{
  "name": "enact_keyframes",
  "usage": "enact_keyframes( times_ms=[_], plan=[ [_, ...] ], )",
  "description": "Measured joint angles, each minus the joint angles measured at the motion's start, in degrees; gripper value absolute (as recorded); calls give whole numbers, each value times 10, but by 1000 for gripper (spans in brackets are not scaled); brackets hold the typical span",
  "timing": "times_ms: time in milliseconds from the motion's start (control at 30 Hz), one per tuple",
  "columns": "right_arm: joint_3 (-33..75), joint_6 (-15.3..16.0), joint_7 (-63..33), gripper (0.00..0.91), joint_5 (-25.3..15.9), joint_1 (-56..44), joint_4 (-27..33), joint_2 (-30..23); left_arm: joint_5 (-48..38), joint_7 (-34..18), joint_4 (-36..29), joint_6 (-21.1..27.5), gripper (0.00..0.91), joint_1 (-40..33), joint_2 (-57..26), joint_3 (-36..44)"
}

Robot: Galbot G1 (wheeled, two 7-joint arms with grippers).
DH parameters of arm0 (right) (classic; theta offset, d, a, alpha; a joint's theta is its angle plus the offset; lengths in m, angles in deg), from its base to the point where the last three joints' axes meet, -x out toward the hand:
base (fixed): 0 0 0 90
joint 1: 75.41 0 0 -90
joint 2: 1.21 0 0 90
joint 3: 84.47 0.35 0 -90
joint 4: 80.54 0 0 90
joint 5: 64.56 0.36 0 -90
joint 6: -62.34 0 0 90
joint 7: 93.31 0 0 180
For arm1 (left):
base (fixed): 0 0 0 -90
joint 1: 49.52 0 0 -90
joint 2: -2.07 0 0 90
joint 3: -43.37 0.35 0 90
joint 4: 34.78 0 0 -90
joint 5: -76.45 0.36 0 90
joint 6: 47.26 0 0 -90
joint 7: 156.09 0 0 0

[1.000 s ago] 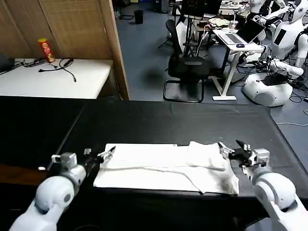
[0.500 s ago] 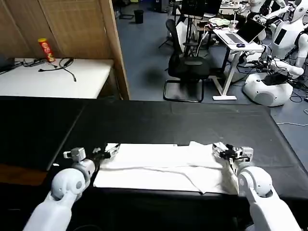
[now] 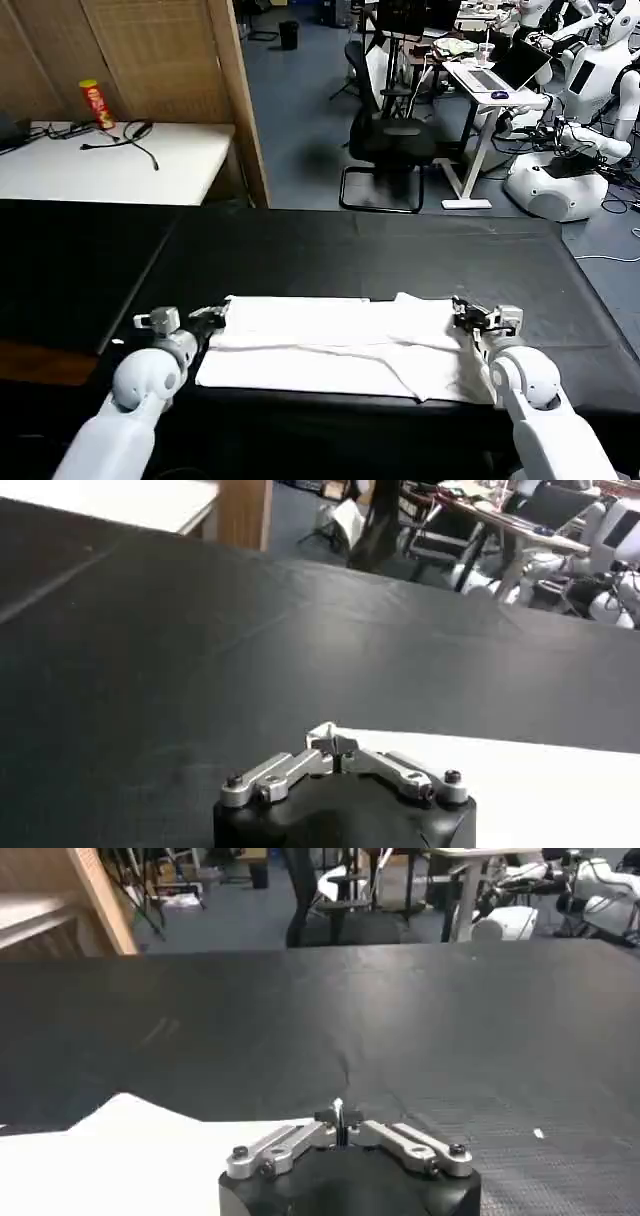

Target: Fold and organize the clothes.

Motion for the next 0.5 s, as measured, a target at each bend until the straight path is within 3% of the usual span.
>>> enact_keyframes(
  times_ms=[133, 167, 200, 233, 500],
  plan=[
    [0, -12, 10, 10, -5, 10, 11, -6, 18, 3, 8, -4, 0, -10, 4, 2],
    [0, -11, 18, 49, -3, 10, 12, -6, 19, 6, 8, -3, 10, -11, 5, 2],
    [1, -11, 26, 49, 1, 10, 12, -4, 21, 8, 6, -2, 751, -12, 5, 2],
    [3, -11, 32, 878, 3, 8, 11, -3, 24, 10, 4, -2, 878, -11, 5, 2],
    [35, -17, 59, 878, 18, -29, -46, 24, 44, 16, -32, -10, 878, 9, -8, -16]
  ],
)
